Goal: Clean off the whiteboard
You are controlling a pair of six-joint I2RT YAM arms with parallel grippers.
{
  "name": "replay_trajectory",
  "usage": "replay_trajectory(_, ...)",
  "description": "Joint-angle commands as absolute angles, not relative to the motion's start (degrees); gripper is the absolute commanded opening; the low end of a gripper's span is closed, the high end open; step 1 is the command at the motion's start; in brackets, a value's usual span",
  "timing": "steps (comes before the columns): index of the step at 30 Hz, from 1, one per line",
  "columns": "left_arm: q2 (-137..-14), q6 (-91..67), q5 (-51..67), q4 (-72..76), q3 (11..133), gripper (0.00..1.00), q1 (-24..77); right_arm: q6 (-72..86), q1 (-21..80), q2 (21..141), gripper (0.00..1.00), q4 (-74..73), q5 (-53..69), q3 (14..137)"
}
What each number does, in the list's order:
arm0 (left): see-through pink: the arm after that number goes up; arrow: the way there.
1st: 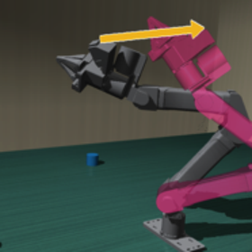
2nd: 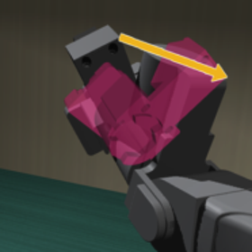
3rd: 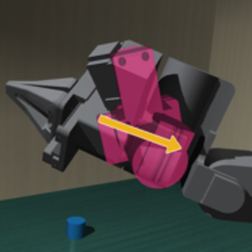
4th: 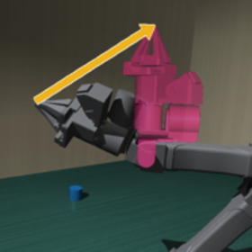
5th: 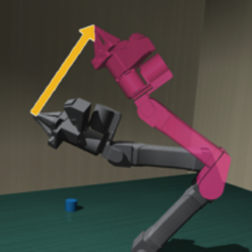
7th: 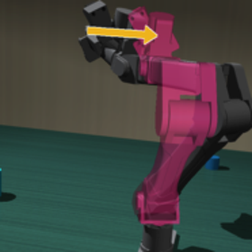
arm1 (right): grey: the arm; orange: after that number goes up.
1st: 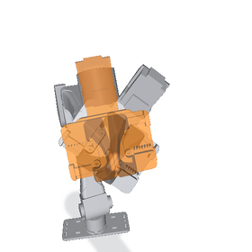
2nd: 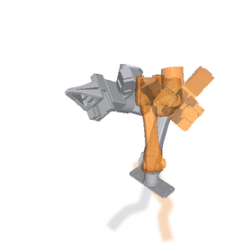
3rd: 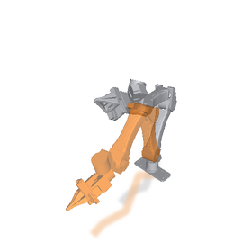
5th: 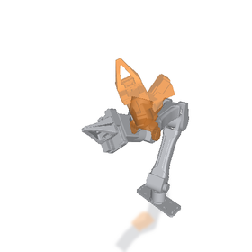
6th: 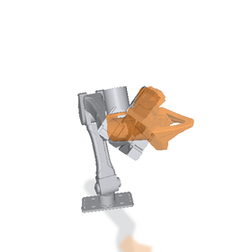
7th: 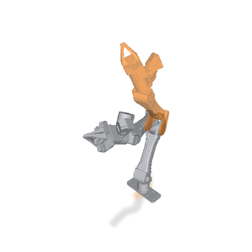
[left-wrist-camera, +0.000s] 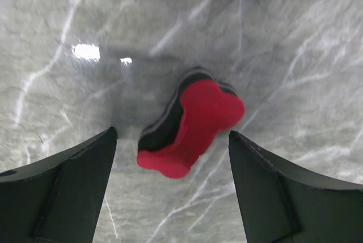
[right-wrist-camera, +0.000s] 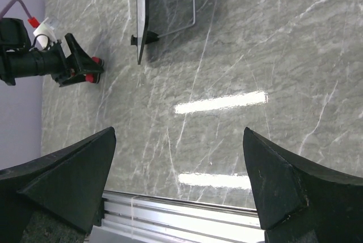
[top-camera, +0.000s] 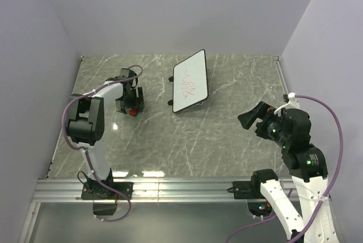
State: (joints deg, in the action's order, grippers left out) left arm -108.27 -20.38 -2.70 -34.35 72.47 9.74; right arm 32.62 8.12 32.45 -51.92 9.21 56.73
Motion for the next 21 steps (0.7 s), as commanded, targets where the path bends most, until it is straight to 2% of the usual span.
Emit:
replay_trajectory(1, -110.21, -18.37, -3.43, -33.05, 74.79, 0.84, 10.02, 32.87, 8.44, 33.22, 1.0, -49.66, 8.0, 57.48)
replay_trajectory(3, -110.74, -18.02, -3.25, -32.52, 75.14, 0.83, 9.93, 32.87, 8.52, 33.66, 1.0, -49.31, 8.0, 57.22)
replay_trajectory(9, -111.89, -17.23, -2.46, -33.93, 75.33, 0.58, 10.11, 32.78, 8.44, 34.8, 1.0, -48.34, 7.56, 56.25)
replay_trajectory(10, -111.54, -17.14, -2.37, -33.49, 74.71, 0.49, 10.11, 32.61, 8.44, 34.98, 1.0, -48.17, 7.47, 55.9)
replay_trajectory(12, -110.66, -17.14, -2.02, -33.05, 72.79, 0.42, 10.11, 32.69, 8.61, 35.33, 1.0, -47.29, 7.38, 55.29)
replay_trajectory(13, -110.48, -17.23, -2.02, -32.87, 72.25, 0.35, 10.11, 32.7, 8.53, 35.51, 1.0, -46.76, 7.47, 54.67)
replay_trajectory(15, -110.22, -17.4, -1.67, -32.78, 70.94, 0.28, 10.11, 32.87, 8.53, 36.73, 1.0, -44.84, 7.56, 54.14)
replay_trajectory(17, -110.04, -17.58, -1.23, -32.7, 70.05, 0.17, 10.11, 32.7, 8.53, 38.49, 1.0, -42.99, 8.87, 54.32)
replay_trajectory(19, -109.51, -18.19, -0.53, -33.13, 70.4, 0.0, 10.19, 32.35, 8.53, 42.87, 1.0, -39.83, 12.63, 55.71)
replay_trajectory(21, -108.2, -19.33, 0.43, -34.01, 72.06, 0.0, 10.37, 32.34, 8.52, 48.83, 1.0, -36.57, 15.11, 57.38)
